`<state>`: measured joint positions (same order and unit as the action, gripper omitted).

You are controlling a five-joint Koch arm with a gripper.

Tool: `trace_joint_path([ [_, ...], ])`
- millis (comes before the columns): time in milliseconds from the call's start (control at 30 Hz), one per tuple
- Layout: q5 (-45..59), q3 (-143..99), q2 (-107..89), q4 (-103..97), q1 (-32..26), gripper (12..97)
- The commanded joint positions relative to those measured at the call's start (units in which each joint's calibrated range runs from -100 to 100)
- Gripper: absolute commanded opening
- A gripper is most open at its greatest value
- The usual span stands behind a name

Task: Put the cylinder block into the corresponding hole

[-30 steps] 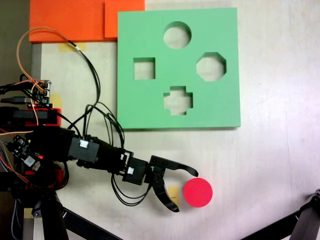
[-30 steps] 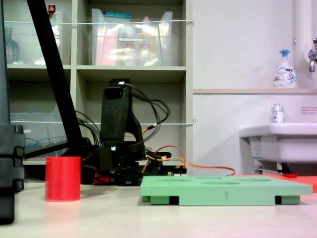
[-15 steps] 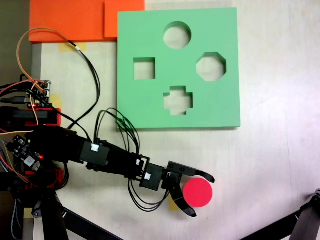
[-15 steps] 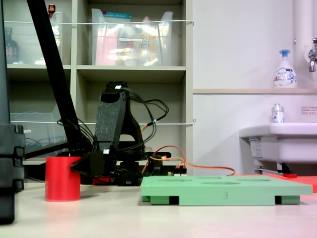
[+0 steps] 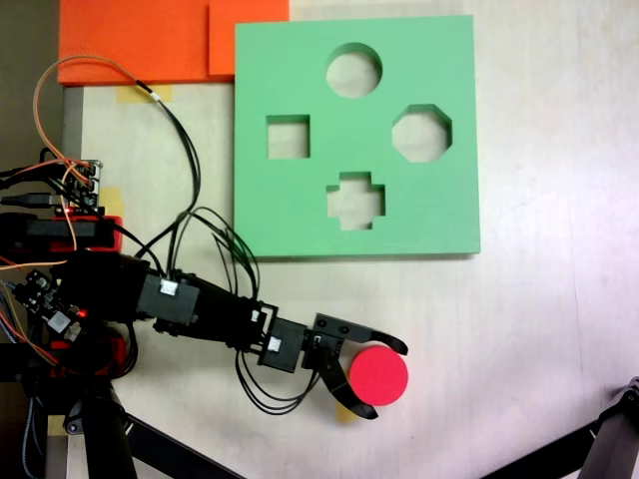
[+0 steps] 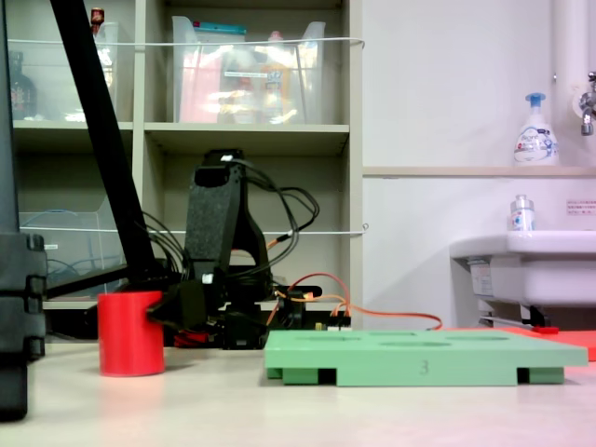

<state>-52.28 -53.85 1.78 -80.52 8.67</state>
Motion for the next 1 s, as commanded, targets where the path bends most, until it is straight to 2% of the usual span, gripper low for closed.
trace_joint_path([
  [0, 0.10, -1.69, -13.09, 1.13, -0.20, 37.0],
  [100, 0.15, -5.18, -30.83, 10.47, -1.12, 36.8],
  [200, 0.15, -7.87, -50.10, 20.77, -2.59, 31.0],
  [267, 0.15, -8.57, -61.83, 27.61, -4.30, 30.1],
  [433, 0.24, -8.07, -84.18, 39.16, -10.79, 30.2],
  [500, 0.73, -4.08, -88.79, 43.98, -16.17, 30.6],
  [533, 0.93, -3.18, -88.93, 45.03, -16.85, 30.6],
  [600, 1.76, 4.79, -87.39, 53.89, -23.39, 30.5],
  [633, 1.95, 6.69, -85.44, 55.43, -24.71, 30.5],
  [833, 2.78, 18.15, -65.74, 55.72, -30.96, 30.6],
  [967, 2.83, 22.24, -53.18, 53.99, -32.82, 30.7],
])
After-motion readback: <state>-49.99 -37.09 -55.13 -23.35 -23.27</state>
